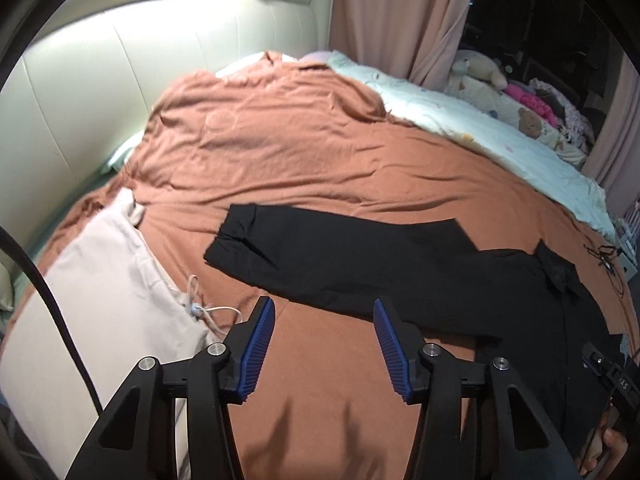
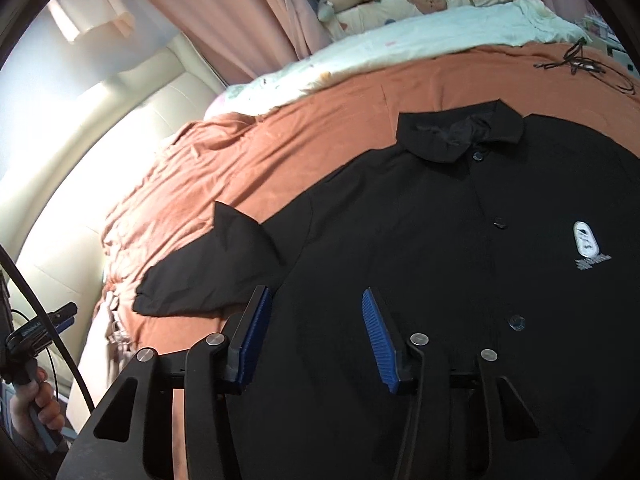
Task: Fold large clothes
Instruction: 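Lower the left gripper onto the plain black sleeve cuff and close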
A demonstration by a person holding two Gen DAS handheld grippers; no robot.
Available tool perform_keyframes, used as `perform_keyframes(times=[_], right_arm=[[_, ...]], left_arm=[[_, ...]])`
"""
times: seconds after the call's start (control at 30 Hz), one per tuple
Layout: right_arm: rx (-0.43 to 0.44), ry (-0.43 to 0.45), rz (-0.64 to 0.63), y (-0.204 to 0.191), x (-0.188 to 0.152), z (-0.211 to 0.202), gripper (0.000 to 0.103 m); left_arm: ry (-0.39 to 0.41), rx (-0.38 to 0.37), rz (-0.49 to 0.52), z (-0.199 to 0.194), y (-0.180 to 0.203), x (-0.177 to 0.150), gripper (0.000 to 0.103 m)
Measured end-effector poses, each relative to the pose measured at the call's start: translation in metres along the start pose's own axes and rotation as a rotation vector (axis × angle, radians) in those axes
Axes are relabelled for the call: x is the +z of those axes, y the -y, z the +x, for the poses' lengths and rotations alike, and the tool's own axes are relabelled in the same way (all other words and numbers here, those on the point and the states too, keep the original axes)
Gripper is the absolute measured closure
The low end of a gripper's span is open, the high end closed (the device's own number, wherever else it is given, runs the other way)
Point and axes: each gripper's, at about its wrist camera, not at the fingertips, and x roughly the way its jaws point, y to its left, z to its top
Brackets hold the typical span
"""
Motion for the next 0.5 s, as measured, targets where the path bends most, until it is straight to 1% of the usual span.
perform_keyframes(times=[0.07, 0.17, 0.3, 0.4, 0.43, 0.47, 0.5], right_arm=[[0.005, -0.018, 0.008, -0.001, 0.007, 0.016, 0.058], [0.01, -0.029, 0.019, -0.001, 0.019, 0.035, 0.061], [0.026, -0.033, 0.026, -0.003, 0.032, 0.059, 0.061], [0.045, -0.046, 0.039, 0.0, 0.028, 0.069, 0.061], [0.051, -0.064, 0.049, 0.002, 0.027, 0.076, 0.061], [0.057, -0.083, 0.059, 0.004, 0.026, 0.083, 0.063], [0.066, -0.106, 0.07, 0.007, 0.025, 0.089, 0.068]], left_arm=[[-0.034, -0.001, -0.024, 0.027, -0.004, 0.006, 0.051], [-0.073, 0.026, -0.038, 0.061, -0.009, 0.01, 0.051], [-0.116, 0.081, -0.037, 0.101, -0.015, 0.013, 0.051], [-0.157, 0.137, -0.035, 0.127, -0.02, 0.013, 0.051], [-0.166, 0.152, -0.031, 0.136, -0.021, 0.014, 0.051], [-0.178, 0.166, -0.026, 0.144, -0.022, 0.015, 0.051], [-0.196, 0.188, -0.019, 0.152, -0.022, 0.013, 0.051]])
